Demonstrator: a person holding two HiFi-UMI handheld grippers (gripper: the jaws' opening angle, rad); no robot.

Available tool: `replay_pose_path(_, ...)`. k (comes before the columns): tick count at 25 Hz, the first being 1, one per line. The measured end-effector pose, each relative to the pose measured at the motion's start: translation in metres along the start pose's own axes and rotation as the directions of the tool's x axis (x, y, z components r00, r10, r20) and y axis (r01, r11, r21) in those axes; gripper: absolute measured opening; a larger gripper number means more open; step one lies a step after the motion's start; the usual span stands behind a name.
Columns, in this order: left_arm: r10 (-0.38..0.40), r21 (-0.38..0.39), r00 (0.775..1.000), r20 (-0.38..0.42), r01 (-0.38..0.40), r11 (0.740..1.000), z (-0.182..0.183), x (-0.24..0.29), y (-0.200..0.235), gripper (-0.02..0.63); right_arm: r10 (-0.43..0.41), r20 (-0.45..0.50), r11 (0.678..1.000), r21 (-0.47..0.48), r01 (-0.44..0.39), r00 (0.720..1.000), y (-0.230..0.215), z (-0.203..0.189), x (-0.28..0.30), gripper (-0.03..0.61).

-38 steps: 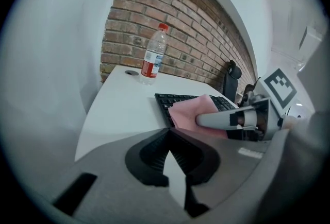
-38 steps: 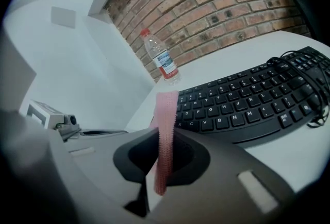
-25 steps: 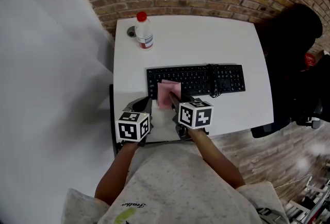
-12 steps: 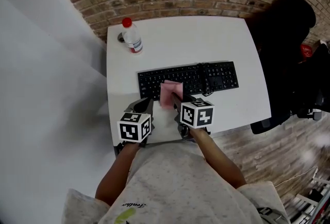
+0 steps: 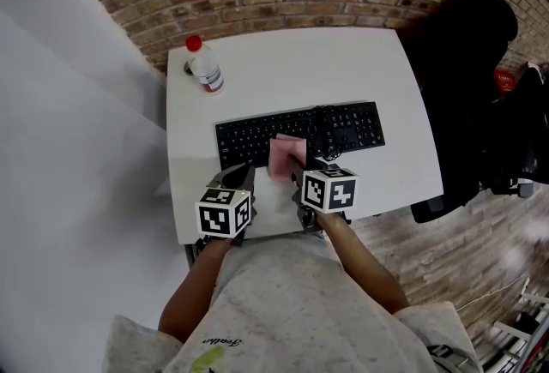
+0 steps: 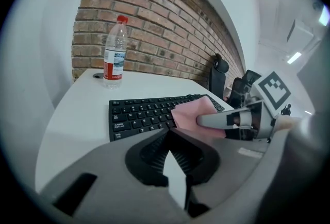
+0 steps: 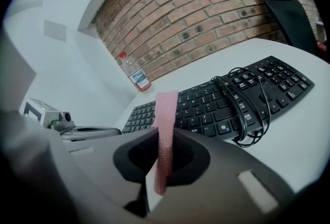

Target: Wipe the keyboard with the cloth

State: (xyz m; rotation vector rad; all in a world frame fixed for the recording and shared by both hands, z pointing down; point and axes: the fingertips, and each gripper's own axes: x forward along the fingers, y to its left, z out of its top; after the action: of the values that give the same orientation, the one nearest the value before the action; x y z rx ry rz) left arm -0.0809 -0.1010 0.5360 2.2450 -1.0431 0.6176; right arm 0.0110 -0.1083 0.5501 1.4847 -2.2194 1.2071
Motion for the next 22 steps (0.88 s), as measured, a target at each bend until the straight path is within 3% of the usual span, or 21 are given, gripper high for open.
replay_pose_path(22, 0.010, 0.005, 1.000, 0.007, -0.011, 1.000, 0.011, 0.026, -0.041, -0.008, -0.019, 0.009, 1.000, -0.008, 0.019, 1.000, -0.053, 0.017, -0.035, 0.023)
